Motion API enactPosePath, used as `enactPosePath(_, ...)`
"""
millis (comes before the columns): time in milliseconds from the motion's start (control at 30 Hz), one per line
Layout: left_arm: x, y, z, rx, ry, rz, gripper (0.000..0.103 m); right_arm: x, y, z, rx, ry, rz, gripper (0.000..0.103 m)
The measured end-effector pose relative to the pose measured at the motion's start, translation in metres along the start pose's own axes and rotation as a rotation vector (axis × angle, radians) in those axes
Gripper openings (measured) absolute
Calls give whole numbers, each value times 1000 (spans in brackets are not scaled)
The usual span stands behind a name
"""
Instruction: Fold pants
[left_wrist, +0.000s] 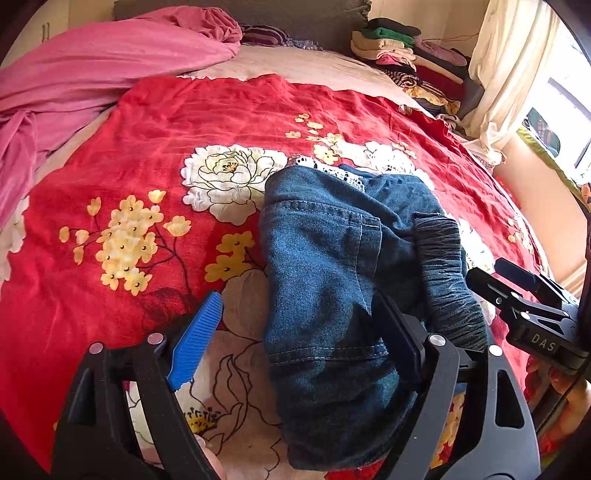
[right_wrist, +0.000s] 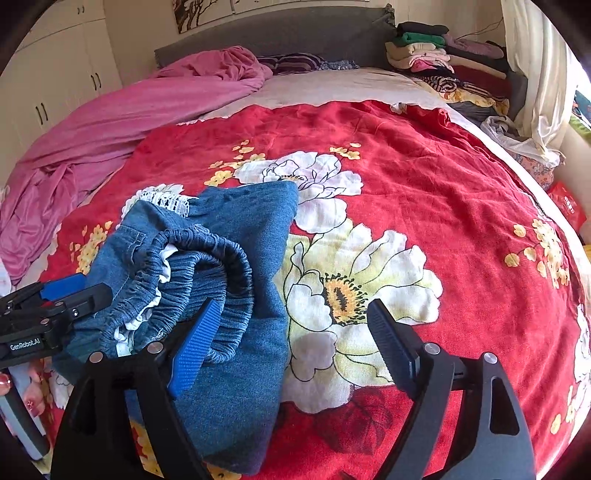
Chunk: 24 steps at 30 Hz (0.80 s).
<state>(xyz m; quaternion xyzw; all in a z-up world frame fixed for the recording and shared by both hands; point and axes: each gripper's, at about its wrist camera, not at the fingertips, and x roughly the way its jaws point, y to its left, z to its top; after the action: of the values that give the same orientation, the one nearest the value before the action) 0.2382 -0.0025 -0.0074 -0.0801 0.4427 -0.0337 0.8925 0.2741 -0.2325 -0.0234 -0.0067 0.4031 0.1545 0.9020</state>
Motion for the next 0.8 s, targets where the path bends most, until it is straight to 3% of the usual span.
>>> enactPosePath(200,-10,-1,1,4,-14,0,87,-11,-2,1,16,-15,5,85)
enactPosePath(267,-13,-1,1,2,-19,1,90,-14,-2,1,24,-22,9,95)
enactPosePath(400,-19,-2,0,4,-25,4,93,-22,-1,1,30,-34,13,95)
enactPosePath(800,-37,-6,0,18,-53,17,93,-44,1,4,31,-75,2,98)
